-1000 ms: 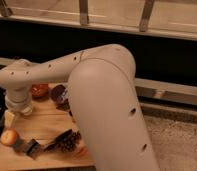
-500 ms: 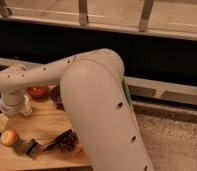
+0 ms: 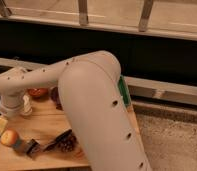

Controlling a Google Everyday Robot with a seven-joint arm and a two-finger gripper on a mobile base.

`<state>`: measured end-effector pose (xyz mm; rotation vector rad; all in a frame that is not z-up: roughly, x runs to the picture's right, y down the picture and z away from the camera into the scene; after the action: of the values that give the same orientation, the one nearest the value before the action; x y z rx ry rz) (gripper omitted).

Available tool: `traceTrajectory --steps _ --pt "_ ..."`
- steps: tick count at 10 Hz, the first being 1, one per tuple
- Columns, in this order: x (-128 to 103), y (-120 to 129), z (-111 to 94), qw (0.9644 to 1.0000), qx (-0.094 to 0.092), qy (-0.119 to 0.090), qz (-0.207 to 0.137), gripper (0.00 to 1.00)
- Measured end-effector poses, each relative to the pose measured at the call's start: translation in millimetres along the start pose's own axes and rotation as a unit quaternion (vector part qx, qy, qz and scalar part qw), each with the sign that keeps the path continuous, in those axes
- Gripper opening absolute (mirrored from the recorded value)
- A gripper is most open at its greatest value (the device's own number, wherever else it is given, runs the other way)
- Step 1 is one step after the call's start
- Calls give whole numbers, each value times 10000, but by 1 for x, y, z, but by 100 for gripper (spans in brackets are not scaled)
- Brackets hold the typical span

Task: Place apple in table surface

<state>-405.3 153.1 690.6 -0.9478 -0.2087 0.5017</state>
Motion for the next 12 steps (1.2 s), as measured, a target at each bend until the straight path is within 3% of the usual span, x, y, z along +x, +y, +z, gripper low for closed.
traceTrajectory --steps 4,12 --pt "-2 13 31 9997 -199 115 41 80" --pt "3 29 62 9982 -548 149 192 80"
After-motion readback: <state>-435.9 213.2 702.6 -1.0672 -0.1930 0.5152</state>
